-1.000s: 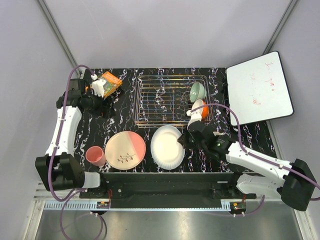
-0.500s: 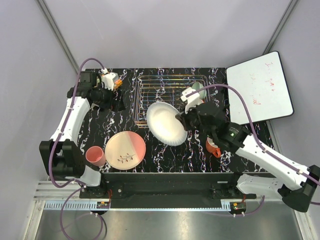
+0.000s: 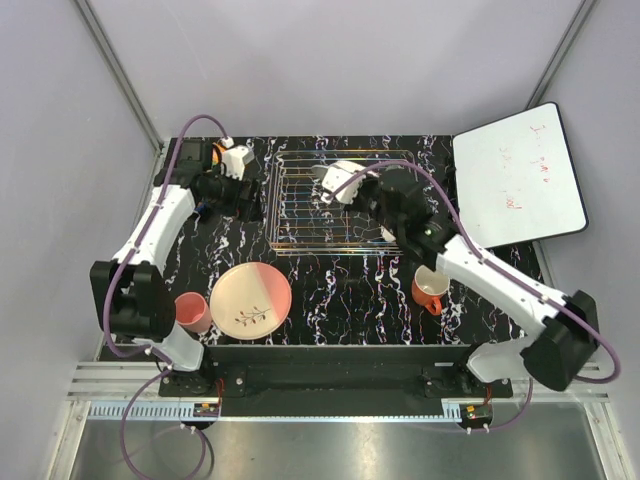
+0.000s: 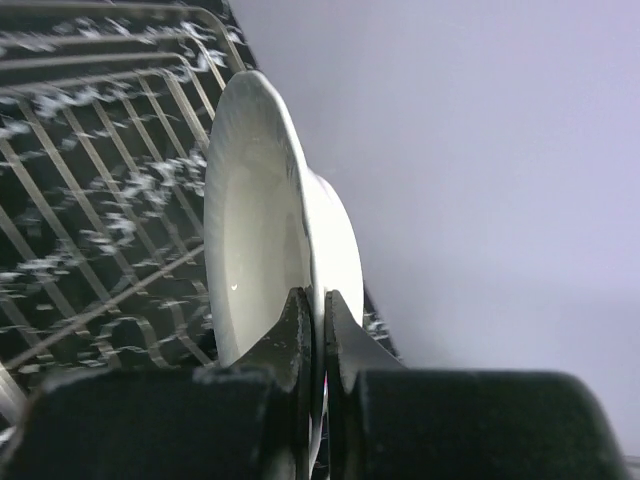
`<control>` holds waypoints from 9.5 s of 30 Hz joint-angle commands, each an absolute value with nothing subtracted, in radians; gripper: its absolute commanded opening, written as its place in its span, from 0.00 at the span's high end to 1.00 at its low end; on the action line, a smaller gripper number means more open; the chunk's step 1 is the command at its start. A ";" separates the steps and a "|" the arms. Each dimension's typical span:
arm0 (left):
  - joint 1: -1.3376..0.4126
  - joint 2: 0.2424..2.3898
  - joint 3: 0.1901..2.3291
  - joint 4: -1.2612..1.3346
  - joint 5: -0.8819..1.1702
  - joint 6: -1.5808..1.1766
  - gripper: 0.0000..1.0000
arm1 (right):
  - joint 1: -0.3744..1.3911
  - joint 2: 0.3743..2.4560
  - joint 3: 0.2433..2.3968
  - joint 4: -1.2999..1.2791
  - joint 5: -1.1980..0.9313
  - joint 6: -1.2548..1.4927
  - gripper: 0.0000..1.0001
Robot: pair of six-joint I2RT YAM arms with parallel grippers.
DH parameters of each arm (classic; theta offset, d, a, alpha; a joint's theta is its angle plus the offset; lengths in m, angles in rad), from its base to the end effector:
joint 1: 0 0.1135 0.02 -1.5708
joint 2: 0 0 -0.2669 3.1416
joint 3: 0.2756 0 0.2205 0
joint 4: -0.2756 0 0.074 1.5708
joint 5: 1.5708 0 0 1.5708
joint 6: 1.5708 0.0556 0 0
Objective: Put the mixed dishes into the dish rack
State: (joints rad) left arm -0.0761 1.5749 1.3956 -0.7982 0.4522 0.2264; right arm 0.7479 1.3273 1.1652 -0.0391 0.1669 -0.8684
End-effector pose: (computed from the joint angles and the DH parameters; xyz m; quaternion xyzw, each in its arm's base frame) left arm 0.3072 -0.0478 0.2988 0.2052 0.9115 -0.1924 0.3002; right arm 0.2269 0.1979 0.3718 -0.5216 0.5713 -0.1024 0.6253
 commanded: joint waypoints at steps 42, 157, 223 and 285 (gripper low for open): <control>-0.167 1.936 1.559 -0.724 0.471 0.291 0.31 | 0.445 1.689 1.560 0.239 -0.212 -1.246 1.00; -0.236 1.893 1.526 -0.726 0.350 0.396 0.30 | 0.371 1.698 1.187 0.192 -0.290 -1.160 0.73; 0.048 1.726 1.039 -0.825 0.400 0.816 0.16 | 1.057 1.407 0.867 0.110 0.032 0.106 0.15; -0.141 1.416 1.115 -0.957 0.439 0.913 1.00 | 0.993 1.787 0.850 0.623 -0.207 -0.006 0.00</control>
